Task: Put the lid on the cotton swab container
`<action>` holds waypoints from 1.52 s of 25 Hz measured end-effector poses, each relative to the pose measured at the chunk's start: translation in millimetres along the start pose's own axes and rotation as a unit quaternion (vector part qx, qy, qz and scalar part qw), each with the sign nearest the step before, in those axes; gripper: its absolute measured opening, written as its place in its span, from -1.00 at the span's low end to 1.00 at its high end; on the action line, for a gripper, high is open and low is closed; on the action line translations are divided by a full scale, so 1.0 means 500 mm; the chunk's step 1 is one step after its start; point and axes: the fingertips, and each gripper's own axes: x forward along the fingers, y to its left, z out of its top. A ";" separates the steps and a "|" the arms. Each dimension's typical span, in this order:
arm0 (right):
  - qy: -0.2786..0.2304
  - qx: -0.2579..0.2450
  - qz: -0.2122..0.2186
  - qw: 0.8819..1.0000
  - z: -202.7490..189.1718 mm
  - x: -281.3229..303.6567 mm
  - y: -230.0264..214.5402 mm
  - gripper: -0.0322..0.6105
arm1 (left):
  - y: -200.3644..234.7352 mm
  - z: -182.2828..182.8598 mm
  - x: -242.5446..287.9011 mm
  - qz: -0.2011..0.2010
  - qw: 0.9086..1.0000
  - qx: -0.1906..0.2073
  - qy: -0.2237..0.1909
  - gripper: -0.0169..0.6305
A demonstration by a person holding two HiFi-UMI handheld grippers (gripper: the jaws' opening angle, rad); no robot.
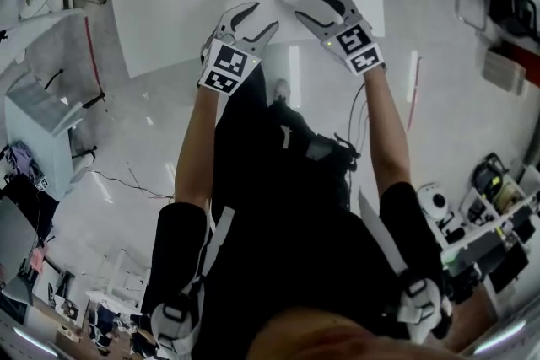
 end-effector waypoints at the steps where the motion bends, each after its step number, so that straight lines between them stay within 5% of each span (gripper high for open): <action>1: -0.015 0.034 -0.012 0.999 0.007 -0.015 -0.001 -0.14 | -0.009 0.016 -0.014 0.004 1.000 -0.013 -0.014 -0.26; 5: -0.041 0.116 -0.050 0.991 0.009 -0.068 0.016 -0.18 | -0.038 0.066 -0.074 0.040 0.995 -0.067 -0.069 -0.65; 8: -0.069 0.137 -0.073 0.986 0.032 -0.116 0.048 -0.44 | -0.050 0.106 -0.134 0.089 0.988 -0.080 -0.099 -0.88; 15: -0.111 0.161 -0.128 0.972 0.037 -0.260 0.095 -0.81 | -0.143 0.168 -0.295 0.192 0.966 -0.100 -0.138 -0.93; 20: -0.126 0.174 -0.146 0.966 0.053 -0.324 0.141 -0.88 | -0.186 0.213 -0.411 0.244 0.951 -0.087 -0.167 -0.93; 26: -0.189 0.181 -0.177 0.949 0.151 -0.409 0.187 -0.88 | -0.207 0.279 -0.500 0.270 0.938 -0.073 -0.206 -0.93; 29: -0.216 0.174 -0.192 0.941 0.204 -0.459 0.207 -0.88 | -0.205 0.293 -0.525 0.271 0.932 -0.097 -0.221 -0.93; 35: -0.237 0.175 -0.205 0.933 0.251 -0.510 0.234 -0.88 | -0.166 0.287 -0.540 0.248 0.944 -0.081 -0.204 -0.93; 38: -0.242 0.183 -0.219 0.927 0.257 -0.525 0.250 -0.88 | -0.152 0.291 -0.551 0.248 0.943 -0.086 -0.206 -0.93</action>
